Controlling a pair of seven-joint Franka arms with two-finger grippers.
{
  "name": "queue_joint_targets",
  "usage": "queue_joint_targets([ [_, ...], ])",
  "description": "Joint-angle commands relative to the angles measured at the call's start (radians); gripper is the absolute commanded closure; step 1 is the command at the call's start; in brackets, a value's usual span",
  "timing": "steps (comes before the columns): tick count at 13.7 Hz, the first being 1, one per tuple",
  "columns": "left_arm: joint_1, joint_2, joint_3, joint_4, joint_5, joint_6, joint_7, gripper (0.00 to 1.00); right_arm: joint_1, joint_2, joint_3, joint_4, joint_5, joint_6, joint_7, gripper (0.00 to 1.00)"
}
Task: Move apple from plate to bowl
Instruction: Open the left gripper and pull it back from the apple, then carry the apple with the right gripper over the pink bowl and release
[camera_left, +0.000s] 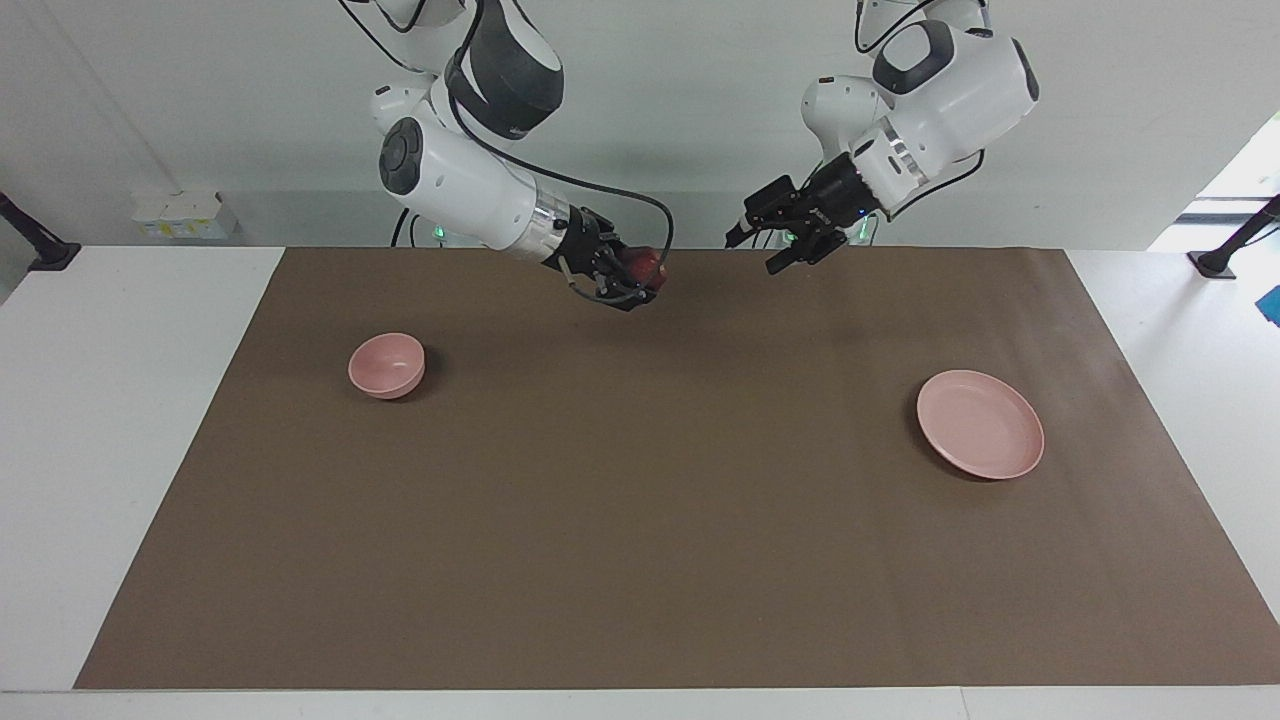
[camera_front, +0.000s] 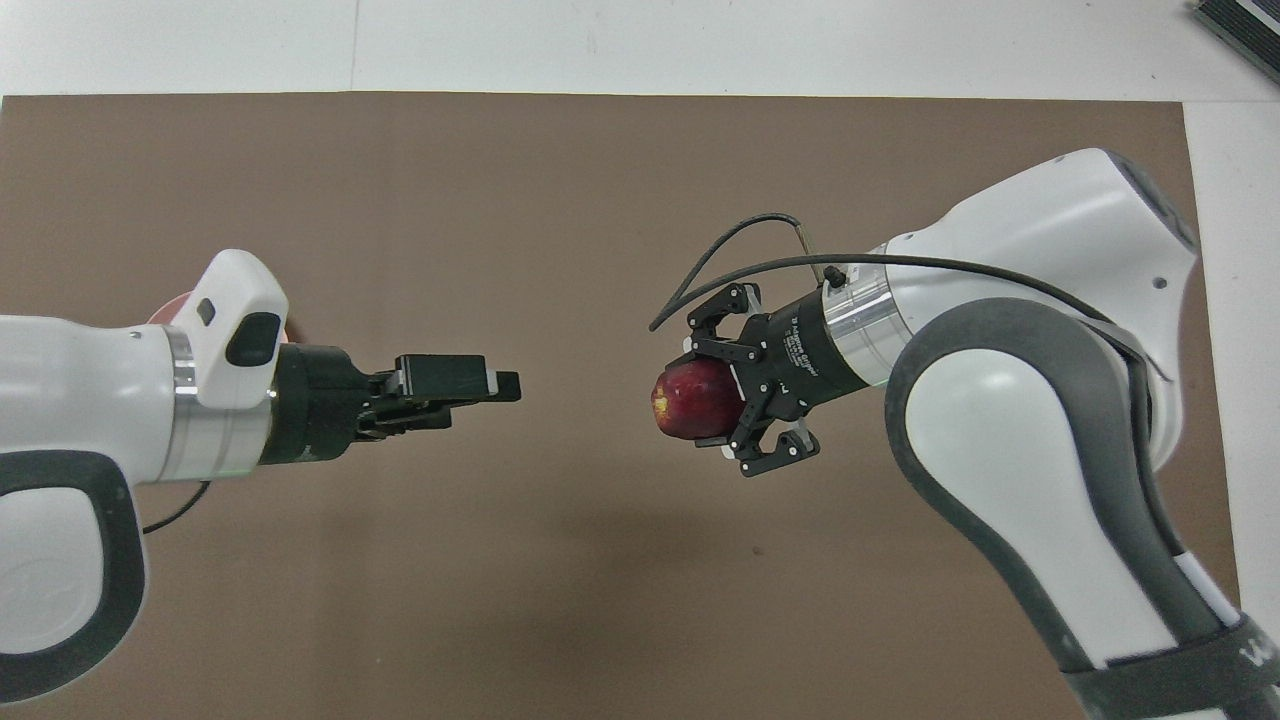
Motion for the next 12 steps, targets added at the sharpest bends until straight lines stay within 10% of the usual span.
queue_joint_targets([
  [1,0.065,-0.013,-0.003,0.065,0.151,-0.107,-0.036,0.00,-0.035,-0.032,0.006,0.002,-0.151,-0.044,-0.049,1.00],
  [12,0.125,0.025,-0.002,0.194,0.624,-0.273,0.015,0.00,-0.168,-0.103,0.005,-0.118,-0.735,-0.078,-0.845,1.00],
])
